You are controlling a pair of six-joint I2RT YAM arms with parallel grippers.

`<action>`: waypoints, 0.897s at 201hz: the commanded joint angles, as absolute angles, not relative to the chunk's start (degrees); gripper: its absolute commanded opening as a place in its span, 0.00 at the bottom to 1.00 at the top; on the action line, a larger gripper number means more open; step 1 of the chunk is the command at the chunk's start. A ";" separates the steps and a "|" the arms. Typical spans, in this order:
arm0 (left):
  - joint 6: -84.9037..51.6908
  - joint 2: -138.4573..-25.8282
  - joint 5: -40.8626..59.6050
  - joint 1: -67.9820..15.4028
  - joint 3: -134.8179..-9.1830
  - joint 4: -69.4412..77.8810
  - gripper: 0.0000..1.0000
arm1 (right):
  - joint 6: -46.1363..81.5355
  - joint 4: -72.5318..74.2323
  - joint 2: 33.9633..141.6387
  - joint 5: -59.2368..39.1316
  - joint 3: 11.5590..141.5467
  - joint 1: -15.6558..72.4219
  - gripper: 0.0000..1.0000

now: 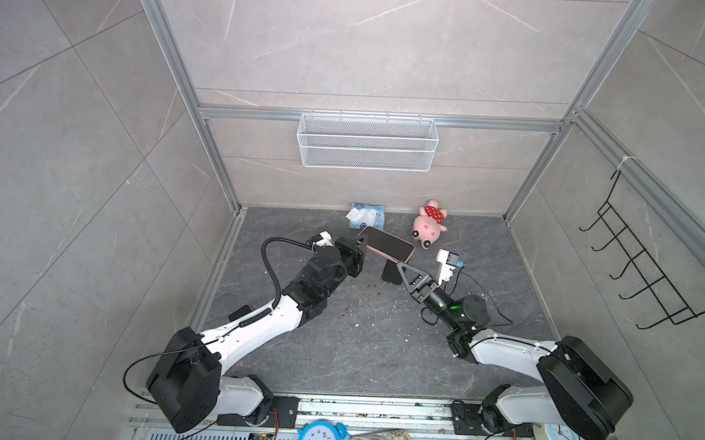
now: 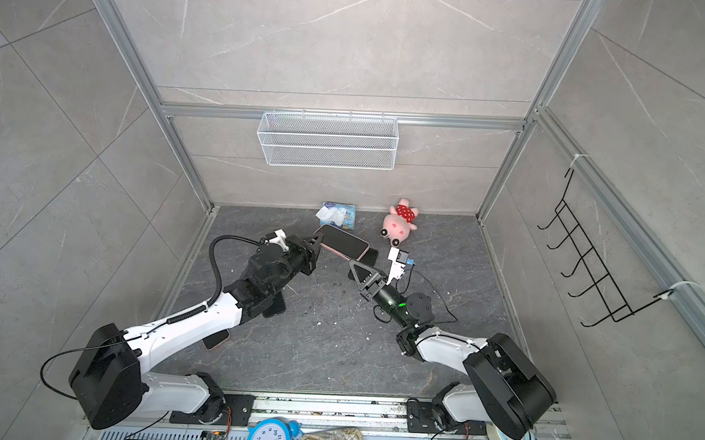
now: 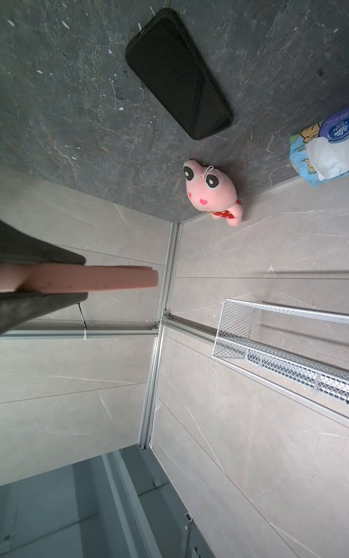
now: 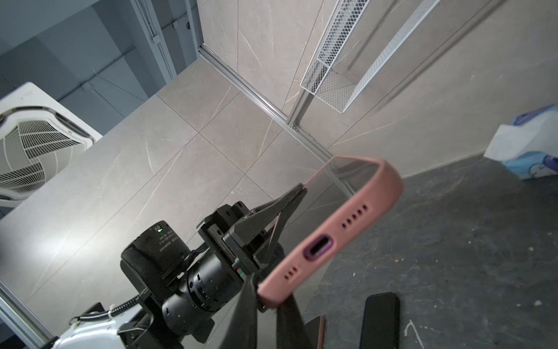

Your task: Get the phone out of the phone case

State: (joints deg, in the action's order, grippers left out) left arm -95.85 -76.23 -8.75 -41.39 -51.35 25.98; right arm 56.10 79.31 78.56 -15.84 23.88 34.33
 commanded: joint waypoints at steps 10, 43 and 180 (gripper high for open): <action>-97.65 -75.39 -2.25 -43.41 -58.37 32.70 0.00 | 40.60 67.69 81.34 -12.36 24.02 31.81 0.00; -98.36 -76.11 -1.64 -43.71 -58.97 34.47 0.00 | 30.92 63.80 82.79 -8.19 26.04 30.95 0.00; -81.12 -73.44 18.62 -32.39 -55.12 38.16 0.00 | 31.62 -1.49 34.41 -12.57 32.98 26.19 0.78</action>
